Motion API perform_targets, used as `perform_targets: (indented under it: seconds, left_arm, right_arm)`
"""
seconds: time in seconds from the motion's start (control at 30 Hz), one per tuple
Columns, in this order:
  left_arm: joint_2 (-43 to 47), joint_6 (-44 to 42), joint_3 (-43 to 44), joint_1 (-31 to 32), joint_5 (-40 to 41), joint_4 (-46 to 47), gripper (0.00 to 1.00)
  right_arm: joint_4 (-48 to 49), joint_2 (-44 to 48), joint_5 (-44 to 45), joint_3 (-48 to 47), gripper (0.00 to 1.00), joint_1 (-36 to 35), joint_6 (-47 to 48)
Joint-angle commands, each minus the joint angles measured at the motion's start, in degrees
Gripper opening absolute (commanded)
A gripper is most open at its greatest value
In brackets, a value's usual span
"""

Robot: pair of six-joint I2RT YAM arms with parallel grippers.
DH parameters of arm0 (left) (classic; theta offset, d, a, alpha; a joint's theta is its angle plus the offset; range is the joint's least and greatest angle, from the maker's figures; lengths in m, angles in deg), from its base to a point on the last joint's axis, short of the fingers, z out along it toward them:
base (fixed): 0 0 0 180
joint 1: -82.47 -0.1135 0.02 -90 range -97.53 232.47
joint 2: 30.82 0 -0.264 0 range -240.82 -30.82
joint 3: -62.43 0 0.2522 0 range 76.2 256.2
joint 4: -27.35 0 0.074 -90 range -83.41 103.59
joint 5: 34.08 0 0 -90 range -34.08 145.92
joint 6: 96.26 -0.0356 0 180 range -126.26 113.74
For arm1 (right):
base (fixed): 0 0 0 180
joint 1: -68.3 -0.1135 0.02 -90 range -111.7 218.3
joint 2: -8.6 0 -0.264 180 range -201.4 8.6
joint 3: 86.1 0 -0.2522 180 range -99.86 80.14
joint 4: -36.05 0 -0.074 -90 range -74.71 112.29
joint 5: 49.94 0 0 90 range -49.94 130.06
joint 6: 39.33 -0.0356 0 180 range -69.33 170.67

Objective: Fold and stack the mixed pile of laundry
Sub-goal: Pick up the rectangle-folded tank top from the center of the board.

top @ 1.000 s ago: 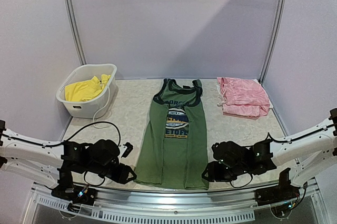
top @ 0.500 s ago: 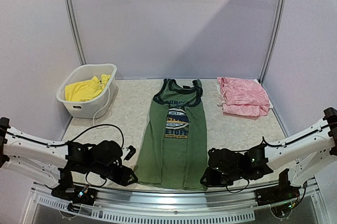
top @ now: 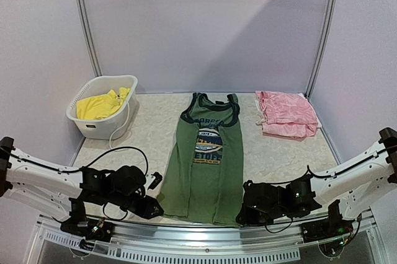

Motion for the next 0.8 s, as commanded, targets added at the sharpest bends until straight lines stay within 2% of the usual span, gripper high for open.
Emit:
perform_targets:
  seconds: [0.0,0.23,0.77]
  left_arm:
    - [-1.01,0.35,-0.92,-0.67,-0.27,1.01,0.22]
    - [-2.71,1.15,-0.84,-0.52,-0.16,2.06,0.00]
    - [2.25,4.16,-0.16,4.19,0.06,-0.93,0.00]
  right_arm:
    - [-0.73,-1.45,0.02,1.64,0.12,-1.05,-1.57]
    - [0.01,-1.11,0.67,2.84,0.00,-1.05,-1.93]
    - [-7.72,5.12,2.64,3.53,0.00,-2.94,-3.05]
